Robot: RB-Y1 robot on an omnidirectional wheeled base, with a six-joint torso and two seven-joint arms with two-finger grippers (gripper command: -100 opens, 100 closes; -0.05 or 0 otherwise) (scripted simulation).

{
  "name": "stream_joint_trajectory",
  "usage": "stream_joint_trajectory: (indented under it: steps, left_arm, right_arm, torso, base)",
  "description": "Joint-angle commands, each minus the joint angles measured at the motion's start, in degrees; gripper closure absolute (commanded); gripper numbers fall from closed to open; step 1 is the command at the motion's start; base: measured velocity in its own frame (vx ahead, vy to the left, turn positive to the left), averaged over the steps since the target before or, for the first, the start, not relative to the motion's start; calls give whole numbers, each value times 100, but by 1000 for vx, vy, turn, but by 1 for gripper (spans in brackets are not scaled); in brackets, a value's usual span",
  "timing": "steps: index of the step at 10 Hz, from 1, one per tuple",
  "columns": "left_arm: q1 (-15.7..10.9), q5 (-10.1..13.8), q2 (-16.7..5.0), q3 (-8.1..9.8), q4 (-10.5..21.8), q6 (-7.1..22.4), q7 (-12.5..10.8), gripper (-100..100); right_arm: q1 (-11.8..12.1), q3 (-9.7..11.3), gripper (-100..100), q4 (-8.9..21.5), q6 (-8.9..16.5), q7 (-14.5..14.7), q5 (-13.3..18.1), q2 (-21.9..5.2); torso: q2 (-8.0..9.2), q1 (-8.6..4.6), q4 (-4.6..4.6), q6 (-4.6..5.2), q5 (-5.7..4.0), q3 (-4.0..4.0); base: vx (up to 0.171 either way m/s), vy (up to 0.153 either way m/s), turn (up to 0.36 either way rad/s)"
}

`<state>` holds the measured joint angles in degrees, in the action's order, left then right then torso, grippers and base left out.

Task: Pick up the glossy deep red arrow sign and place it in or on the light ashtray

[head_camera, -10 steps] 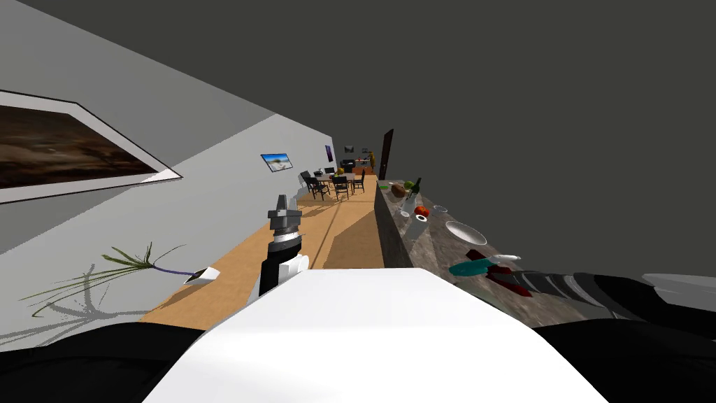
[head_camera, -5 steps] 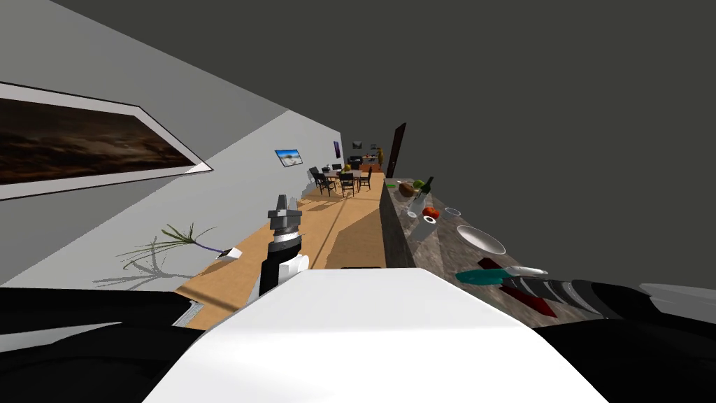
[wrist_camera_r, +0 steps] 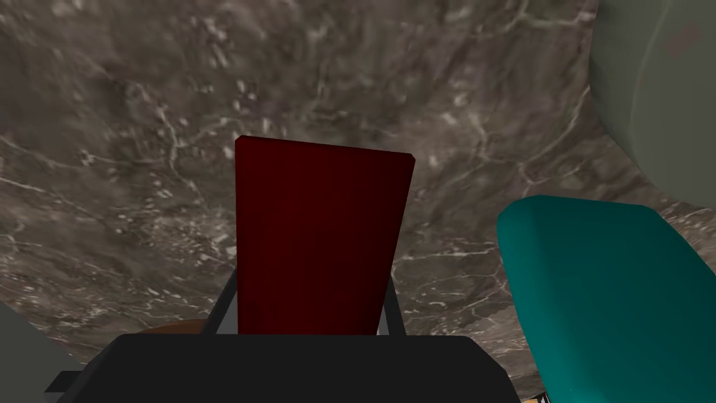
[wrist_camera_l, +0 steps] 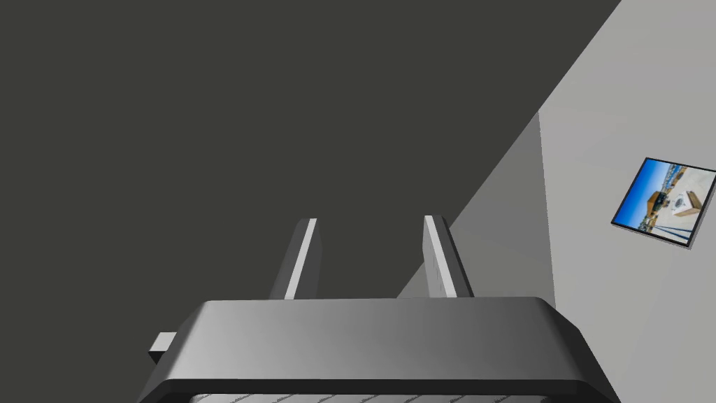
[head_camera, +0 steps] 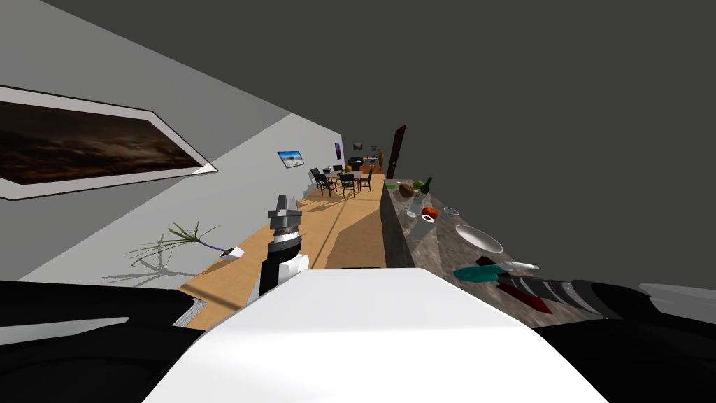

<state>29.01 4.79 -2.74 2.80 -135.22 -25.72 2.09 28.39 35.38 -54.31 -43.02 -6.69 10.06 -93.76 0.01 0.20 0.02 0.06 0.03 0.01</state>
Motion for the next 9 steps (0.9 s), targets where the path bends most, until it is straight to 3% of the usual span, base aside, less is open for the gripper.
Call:
stream_joint_trajectory:
  steps: [1, 2, 3, 6, 7, 8, 9]
  left_arm:
    - [0, 0, 0, 0, 0, 0, 0, 0]
    - [0, 0, 0, 0, 0, 0, 0, 0]
    - [0, 0, 0, 0, 0, 0, 0, 0]
    - [2, 0, 0, 0, 0, 0, 0, 0]
    - [2, 0, 0, 0, 0, 0, 0, 0]
    - [0, 0, 0, 0, 0, 0, 0, 0]
    - [0, 0, 0, 0, 0, 0, 0, 0]
  right_arm:
    - [0, 0, 100, 0, 0, 0, 0, 0]
    - [0, 0, 0, 0, 0, 1, 0, 0]
    - [40, -18, 100, -46, -40, 50, -31, -82]
    - [83, -54, 100, -190, -227, 213, -71, -388]
    - [31, -27, 100, -167, -170, 134, -22, -330]
    - [36, -28, 0, -178, -178, 145, -25, -341]
    - [-52, -44, 100, -189, -131, 293, -215, -414]
  torso:
    - [0, 0, 0, 0, 0, 0]
    - [0, 0, 0, 1, 0, 0]
    - [-1, 0, 0, 1, 0, 0]
    - [-35, 16, -8, 7, 7, -20]
    - [-39, 25, -9, 4, 9, -23]
    - [-26, 16, -7, -3, 6, -16]
    - [-14, 8, -4, -2, 4, -9]
  base:
    - [0, 0, 0]
    - [0, 0, 0]
    - [43, 5, -189]
    - [113, 29, -253]
    - [44, 25, -46]
    - [7, 6, 8]
    - [-69, 7, -76]
